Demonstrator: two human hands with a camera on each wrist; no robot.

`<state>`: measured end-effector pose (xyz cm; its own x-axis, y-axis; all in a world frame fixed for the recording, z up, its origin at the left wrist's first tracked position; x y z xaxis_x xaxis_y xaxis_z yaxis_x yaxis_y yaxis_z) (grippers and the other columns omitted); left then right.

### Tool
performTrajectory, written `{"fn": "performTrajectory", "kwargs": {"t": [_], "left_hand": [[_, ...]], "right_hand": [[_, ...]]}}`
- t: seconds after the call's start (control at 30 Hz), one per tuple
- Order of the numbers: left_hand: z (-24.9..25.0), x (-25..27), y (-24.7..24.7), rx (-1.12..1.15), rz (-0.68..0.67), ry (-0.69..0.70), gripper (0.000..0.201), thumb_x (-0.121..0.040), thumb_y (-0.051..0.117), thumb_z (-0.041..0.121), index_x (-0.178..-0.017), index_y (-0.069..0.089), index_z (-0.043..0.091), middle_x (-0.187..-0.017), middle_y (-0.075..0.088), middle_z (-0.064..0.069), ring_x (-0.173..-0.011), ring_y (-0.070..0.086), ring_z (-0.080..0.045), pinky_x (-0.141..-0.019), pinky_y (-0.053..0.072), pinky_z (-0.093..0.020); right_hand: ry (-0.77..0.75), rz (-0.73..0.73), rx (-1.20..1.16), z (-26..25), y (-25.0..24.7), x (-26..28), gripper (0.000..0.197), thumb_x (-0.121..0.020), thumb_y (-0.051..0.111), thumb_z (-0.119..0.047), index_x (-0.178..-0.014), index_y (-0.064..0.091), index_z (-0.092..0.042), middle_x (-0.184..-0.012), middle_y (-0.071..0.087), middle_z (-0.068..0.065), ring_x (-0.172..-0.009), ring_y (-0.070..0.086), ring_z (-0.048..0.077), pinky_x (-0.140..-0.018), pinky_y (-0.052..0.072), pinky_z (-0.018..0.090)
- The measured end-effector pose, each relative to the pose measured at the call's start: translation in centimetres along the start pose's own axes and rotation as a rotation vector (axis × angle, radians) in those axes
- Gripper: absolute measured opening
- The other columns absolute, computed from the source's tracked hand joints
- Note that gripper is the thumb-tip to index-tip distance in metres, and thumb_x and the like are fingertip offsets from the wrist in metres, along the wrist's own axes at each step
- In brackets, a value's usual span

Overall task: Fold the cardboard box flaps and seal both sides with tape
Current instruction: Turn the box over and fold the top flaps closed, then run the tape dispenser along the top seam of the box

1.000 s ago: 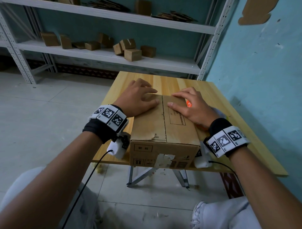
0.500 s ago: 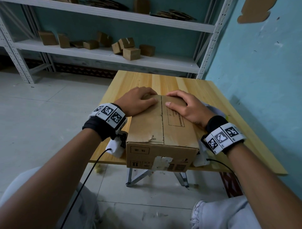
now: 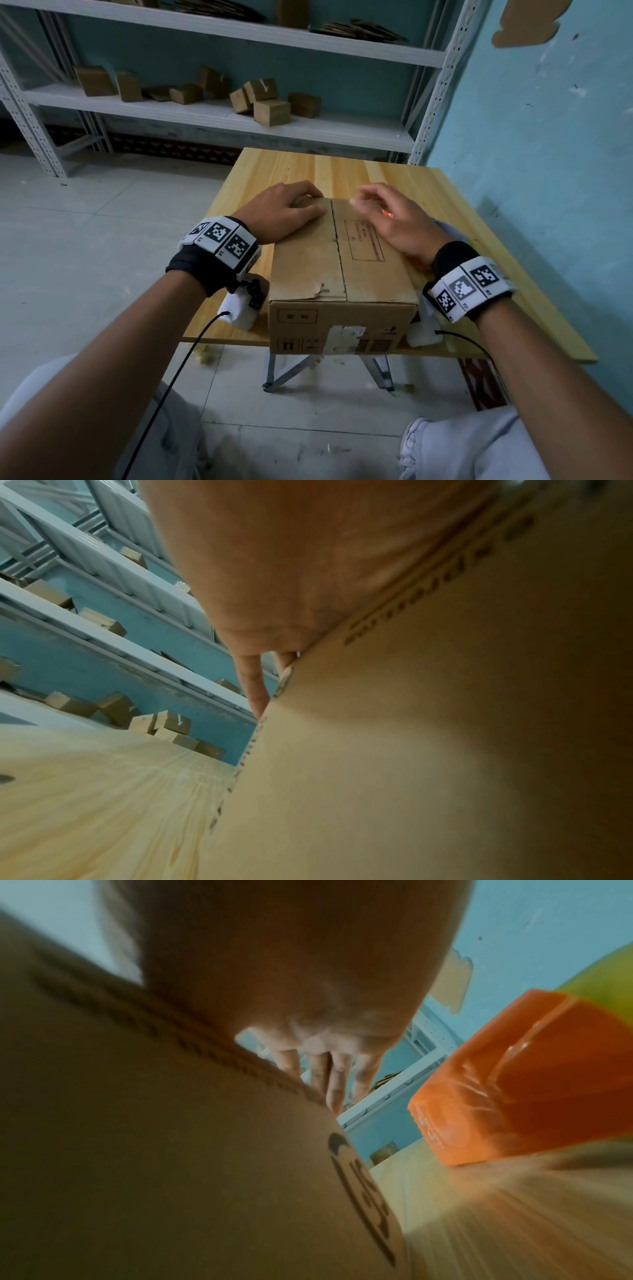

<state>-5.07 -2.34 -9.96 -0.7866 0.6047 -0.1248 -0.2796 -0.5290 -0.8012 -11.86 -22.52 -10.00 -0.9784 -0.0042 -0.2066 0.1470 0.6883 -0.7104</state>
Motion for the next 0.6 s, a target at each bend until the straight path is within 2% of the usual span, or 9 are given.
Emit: {"fn": "performTrajectory", "kwargs": {"t": [0.07, 0.1, 0.17, 0.27, 0.4, 0.47, 0.6], "left_hand": [[-0.4, 0.1, -0.2, -0.030, 0.063, -0.019, 0.038, -0.098, 0.044, 0.042, -0.133, 0.048, 0.031, -0.124, 0.057, -0.003, -0.114, 0.051, -0.022, -0.095, 0.039, -0.037], [-0.6, 0.2, -0.4, -0.062, 0.117, -0.039, 0.040, -0.098, 0.042, 0.042, -0.137, 0.044, 0.036, -0.128, 0.055, -0.003, -0.117, 0.049, -0.023, -0.098, 0.038, -0.038], [-1.1, 0.5, -0.8, -0.184, 0.274, -0.120, 0.042, -0.098, 0.038, 0.042, -0.140, 0.040, 0.041, -0.130, 0.051, -0.004, -0.119, 0.048, -0.027, -0.097, 0.038, -0.040], [-1.6, 0.9, -1.4, -0.337, 0.427, -0.228, 0.039, -0.099, 0.035, 0.040, -0.134, 0.051, 0.036, -0.127, 0.050, -0.006, -0.115, 0.050, -0.031, -0.089, 0.041, -0.039], [-1.0, 0.9, -1.7, -0.349, 0.463, -0.257, 0.041, -0.099, 0.036, 0.043, -0.122, 0.061, 0.022, -0.123, 0.052, -0.011, -0.106, 0.053, -0.033, -0.077, 0.035, -0.034], [-0.7, 0.8, -1.5, -0.366, 0.498, -0.227, 0.042, -0.099, 0.037, 0.042, -0.115, 0.065, 0.016, -0.111, 0.055, -0.011, -0.094, 0.054, -0.030, -0.073, 0.036, -0.032], [-0.5, 0.7, -1.5, -0.392, 0.534, -0.213, 0.044, -0.095, 0.041, 0.043, -0.099, 0.067, 0.008, -0.084, 0.058, -0.007, -0.076, 0.056, -0.028, -0.063, 0.039, -0.031]], "right_hand": [[0.052, 0.111, 0.009, 0.8, -1.3, 0.2, 0.048, -0.099, 0.043, -0.049, -0.139, 0.045, -0.021, -0.129, 0.048, -0.008, -0.115, 0.047, 0.006, -0.086, 0.040, 0.018], [0.081, 0.167, 0.021, 1.4, -2.1, 0.4, 0.047, -0.099, 0.043, -0.049, -0.136, 0.047, -0.021, -0.127, 0.050, -0.008, -0.115, 0.048, 0.007, -0.085, 0.038, 0.017], [0.120, 0.255, 0.084, 2.9, -3.4, 0.7, 0.041, -0.099, 0.046, -0.045, -0.129, 0.054, -0.018, -0.124, 0.056, -0.003, -0.114, 0.052, 0.013, -0.091, 0.040, 0.024], [0.169, 0.316, 0.189, 4.5, -4.5, 1.1, 0.033, -0.098, 0.051, -0.037, -0.120, 0.061, -0.014, -0.118, 0.061, 0.003, -0.108, 0.055, 0.016, -0.090, 0.042, 0.028], [0.253, 0.261, 0.221, 5.6, -4.8, 1.4, 0.031, -0.095, 0.057, -0.036, -0.117, 0.063, -0.014, -0.116, 0.062, 0.004, -0.102, 0.055, 0.016, -0.084, 0.041, 0.027], [0.283, 0.221, 0.229, 5.8, -4.7, 1.6, 0.034, -0.092, 0.062, -0.039, -0.116, 0.063, -0.015, -0.115, 0.062, 0.004, -0.101, 0.055, 0.014, -0.081, 0.041, 0.026], [0.383, 0.139, 0.261, 5.8, -4.4, 2.1, 0.052, -0.081, 0.074, -0.047, -0.116, 0.052, -0.016, -0.105, 0.059, 0.001, -0.095, 0.057, 0.018, -0.067, 0.042, 0.027]]}}
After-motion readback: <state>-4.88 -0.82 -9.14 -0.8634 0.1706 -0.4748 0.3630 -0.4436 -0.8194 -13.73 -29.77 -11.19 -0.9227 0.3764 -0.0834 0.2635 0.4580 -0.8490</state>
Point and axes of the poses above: each hand's wrist, its own x-axis away from the middle knuckle, its own y-axis out of the palm, z = x × y, the point moved 2 cm from there along -x, towards the middle knuckle
